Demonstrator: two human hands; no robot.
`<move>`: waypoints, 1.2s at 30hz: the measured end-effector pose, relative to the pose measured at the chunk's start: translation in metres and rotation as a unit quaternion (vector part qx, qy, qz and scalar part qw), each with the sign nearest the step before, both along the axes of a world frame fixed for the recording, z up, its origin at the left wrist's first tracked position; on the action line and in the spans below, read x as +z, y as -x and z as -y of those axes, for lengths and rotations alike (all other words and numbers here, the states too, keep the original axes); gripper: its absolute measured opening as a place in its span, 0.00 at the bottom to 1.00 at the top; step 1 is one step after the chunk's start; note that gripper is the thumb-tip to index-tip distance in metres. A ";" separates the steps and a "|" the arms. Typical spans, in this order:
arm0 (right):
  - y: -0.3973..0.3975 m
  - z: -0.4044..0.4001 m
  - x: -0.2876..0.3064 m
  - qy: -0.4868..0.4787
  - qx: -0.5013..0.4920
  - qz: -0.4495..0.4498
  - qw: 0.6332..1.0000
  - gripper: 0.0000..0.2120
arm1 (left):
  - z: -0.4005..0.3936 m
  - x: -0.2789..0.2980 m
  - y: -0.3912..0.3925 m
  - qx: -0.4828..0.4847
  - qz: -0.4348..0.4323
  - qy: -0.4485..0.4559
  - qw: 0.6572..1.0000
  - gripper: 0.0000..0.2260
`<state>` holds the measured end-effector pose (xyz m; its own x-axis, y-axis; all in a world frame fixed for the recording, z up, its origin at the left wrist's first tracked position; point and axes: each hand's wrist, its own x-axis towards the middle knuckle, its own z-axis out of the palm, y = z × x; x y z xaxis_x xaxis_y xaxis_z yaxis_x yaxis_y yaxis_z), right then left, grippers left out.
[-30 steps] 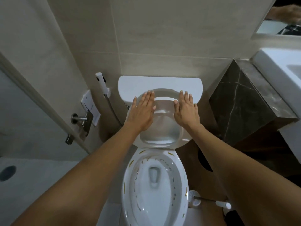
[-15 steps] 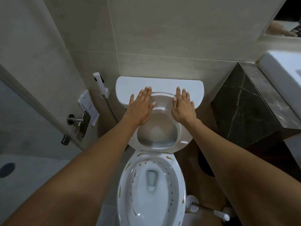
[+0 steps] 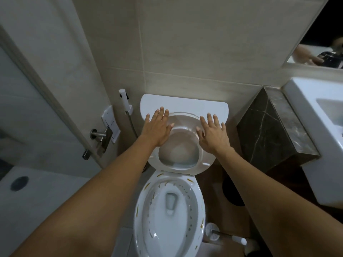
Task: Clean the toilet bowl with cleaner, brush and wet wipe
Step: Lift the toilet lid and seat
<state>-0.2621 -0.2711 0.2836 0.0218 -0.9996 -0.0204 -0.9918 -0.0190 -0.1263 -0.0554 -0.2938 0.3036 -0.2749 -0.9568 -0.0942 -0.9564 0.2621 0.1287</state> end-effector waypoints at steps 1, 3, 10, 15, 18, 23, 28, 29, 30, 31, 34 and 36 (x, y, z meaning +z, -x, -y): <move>-0.001 -0.008 0.006 -0.007 0.003 -0.004 1.000 0.28 | -0.011 0.004 -0.004 0.004 0.007 -0.002 1.000 0.27; -0.006 -0.024 0.017 -0.020 0.002 -0.001 1.000 0.28 | -0.036 0.011 -0.014 0.009 0.012 -0.013 1.000 0.27; -0.048 -0.078 0.051 -0.035 0.045 0.008 0.998 0.28 | -0.123 0.024 -0.064 0.091 -0.015 -0.049 0.995 0.27; -0.107 -0.121 0.067 -0.057 0.115 0.024 0.991 0.28 | -0.192 0.033 -0.112 0.171 -0.028 -0.063 0.983 0.27; -0.145 -0.143 0.073 -0.073 0.152 0.026 0.985 0.28 | -0.232 0.035 -0.145 0.213 -0.035 -0.072 0.974 0.27; -0.213 -0.187 0.079 -0.076 0.201 0.018 0.976 0.27 | -0.309 0.033 -0.199 0.286 -0.049 -0.074 0.954 0.28; -0.279 -0.244 0.075 -0.100 0.255 0.003 0.962 0.27 | -0.397 0.031 -0.239 0.354 -0.064 -0.091 0.929 0.28; -0.293 -0.257 0.075 -0.103 0.271 0.000 0.957 0.27 | -0.415 0.029 -0.248 0.369 -0.060 -0.091 0.923 0.28; -0.307 -0.269 0.074 -0.106 0.286 -0.002 0.952 0.27 | -0.433 0.026 -0.257 0.385 -0.057 -0.090 0.917 0.28; -0.320 -0.281 0.073 -0.106 0.302 -0.004 0.948 0.27 | -0.450 0.023 -0.266 0.402 -0.055 -0.090 0.910 0.28; -0.356 -0.313 0.065 -0.115 0.348 -0.011 0.930 0.27 | -0.498 0.016 -0.290 0.445 -0.039 -0.095 0.890 0.27; -0.378 -0.332 0.059 -0.126 0.378 -0.017 0.917 0.27 | -0.526 0.011 -0.305 0.472 -0.023 -0.096 0.876 0.27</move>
